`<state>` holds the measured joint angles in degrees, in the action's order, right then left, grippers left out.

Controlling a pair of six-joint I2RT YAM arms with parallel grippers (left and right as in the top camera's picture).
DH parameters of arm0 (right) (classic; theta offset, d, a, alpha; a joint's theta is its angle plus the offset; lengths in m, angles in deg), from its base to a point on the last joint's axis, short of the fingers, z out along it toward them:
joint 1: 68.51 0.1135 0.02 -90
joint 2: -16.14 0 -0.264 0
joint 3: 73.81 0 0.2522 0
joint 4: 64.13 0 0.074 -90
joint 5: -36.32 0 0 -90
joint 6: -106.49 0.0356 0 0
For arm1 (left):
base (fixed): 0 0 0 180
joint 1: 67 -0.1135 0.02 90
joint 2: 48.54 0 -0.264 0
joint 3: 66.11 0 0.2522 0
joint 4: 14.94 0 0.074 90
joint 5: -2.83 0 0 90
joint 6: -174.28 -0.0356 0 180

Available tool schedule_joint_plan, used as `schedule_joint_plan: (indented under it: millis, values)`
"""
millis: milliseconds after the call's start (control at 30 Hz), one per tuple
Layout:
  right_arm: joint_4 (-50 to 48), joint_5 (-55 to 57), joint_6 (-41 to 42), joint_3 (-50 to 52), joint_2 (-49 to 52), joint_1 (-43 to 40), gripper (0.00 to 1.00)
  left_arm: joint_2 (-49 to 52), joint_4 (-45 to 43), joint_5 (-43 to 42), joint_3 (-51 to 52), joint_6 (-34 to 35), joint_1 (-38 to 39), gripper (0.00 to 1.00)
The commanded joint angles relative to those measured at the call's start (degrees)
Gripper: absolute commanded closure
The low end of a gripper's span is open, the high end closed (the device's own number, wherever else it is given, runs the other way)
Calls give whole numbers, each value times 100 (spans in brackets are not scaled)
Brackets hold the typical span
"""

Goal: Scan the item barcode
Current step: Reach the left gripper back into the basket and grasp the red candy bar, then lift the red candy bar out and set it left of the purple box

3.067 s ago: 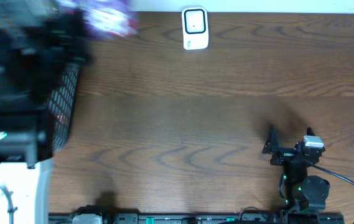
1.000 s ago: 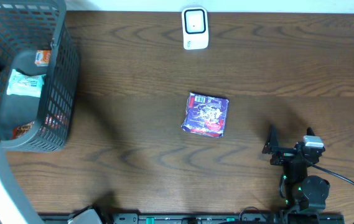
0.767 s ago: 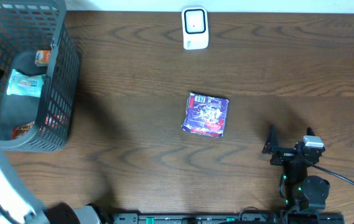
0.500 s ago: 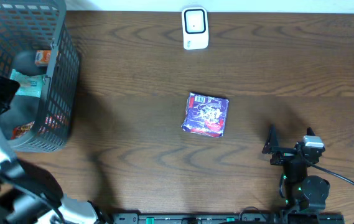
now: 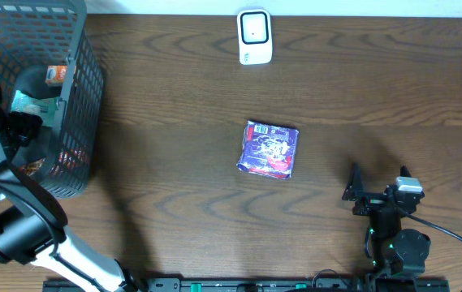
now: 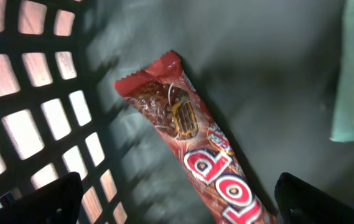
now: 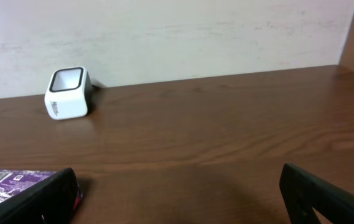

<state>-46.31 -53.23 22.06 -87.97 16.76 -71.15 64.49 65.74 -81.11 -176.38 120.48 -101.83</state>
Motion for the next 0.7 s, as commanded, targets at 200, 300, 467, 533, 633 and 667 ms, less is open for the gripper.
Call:
schedule_joint_plan:
  millis: [200, 300, 467, 533, 633, 667]
  values:
    - [22, 7, -50, 9, -31, 48, 1, 450, -302, -568, 343, -249, -7, 2]
    - [22, 7, -50, 9, -31, 48, 1, 461, -426, -566, 463, -251, -7, 2]
    - [22, 4, -50, 9, -31, 48, 1, 463, -739, -568, 811, -271, 4, 2]
    - [22, 7, -50, 9, -31, 48, 1, 463, -944, -568, 1001, -356, 20, 2]
    - [22, 7, -50, 9, -31, 48, 1, 463, -1287, -566, 1287, -531, 48, 2]
    - [22, 7, -50, 9, -31, 48, 1, 463, -1392, -566, 1364, -592, 55, 2]
